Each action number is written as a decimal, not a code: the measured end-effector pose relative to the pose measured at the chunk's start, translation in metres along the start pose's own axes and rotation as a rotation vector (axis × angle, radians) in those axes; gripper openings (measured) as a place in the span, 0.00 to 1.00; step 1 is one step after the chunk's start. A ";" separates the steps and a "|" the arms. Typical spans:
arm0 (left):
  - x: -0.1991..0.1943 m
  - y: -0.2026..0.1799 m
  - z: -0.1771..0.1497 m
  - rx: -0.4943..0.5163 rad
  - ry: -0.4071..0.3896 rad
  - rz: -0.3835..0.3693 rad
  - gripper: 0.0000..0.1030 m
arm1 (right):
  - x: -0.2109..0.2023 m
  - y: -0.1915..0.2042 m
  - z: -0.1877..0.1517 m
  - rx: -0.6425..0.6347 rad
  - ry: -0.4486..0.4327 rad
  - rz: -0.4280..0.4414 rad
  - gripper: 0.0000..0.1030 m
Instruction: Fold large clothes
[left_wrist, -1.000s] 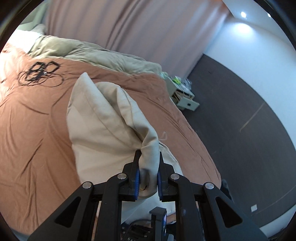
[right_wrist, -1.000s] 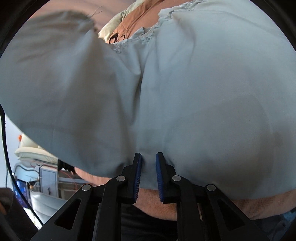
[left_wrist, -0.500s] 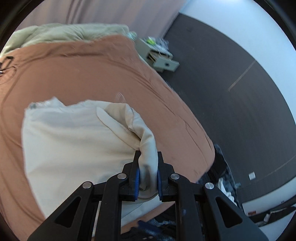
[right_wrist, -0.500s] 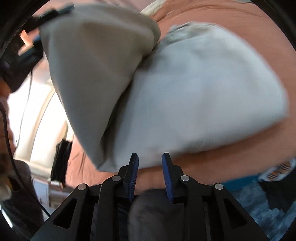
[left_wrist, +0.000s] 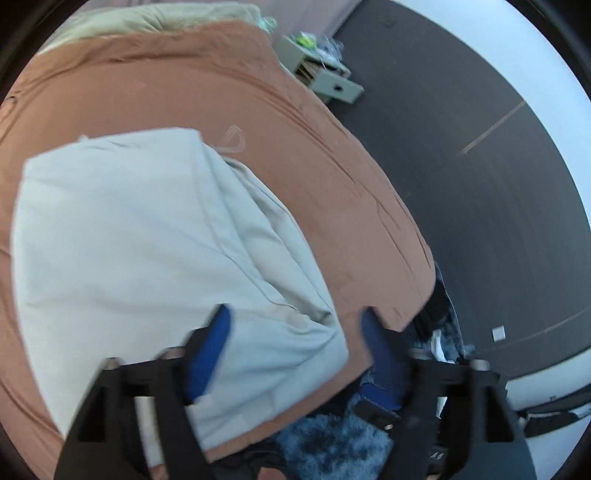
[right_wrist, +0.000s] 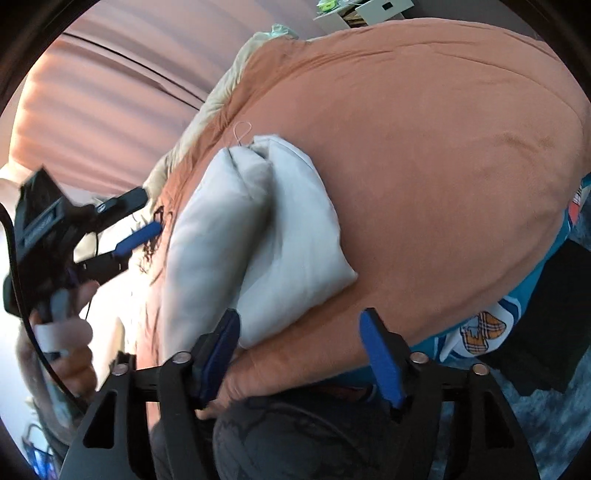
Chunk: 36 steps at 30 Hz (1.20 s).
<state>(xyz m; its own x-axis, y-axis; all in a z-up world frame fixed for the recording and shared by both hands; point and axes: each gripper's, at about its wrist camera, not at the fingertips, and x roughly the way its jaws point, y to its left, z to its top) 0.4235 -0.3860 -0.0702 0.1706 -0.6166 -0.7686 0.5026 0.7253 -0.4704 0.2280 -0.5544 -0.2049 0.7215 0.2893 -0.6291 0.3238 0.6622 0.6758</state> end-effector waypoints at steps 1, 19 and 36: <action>-0.008 0.006 -0.001 -0.010 -0.015 0.007 0.78 | 0.001 0.002 0.004 -0.004 -0.002 0.011 0.74; -0.094 0.168 -0.099 -0.304 -0.158 0.280 0.77 | 0.099 0.033 0.082 -0.080 0.090 0.011 0.58; -0.029 0.167 -0.101 -0.306 -0.043 0.156 0.41 | 0.054 0.006 0.054 -0.147 0.057 0.048 0.11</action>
<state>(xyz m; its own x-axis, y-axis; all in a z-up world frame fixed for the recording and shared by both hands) 0.4172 -0.2156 -0.1699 0.2639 -0.4986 -0.8257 0.1909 0.8661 -0.4620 0.3017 -0.5725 -0.2138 0.6969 0.3584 -0.6211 0.1943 0.7394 0.6447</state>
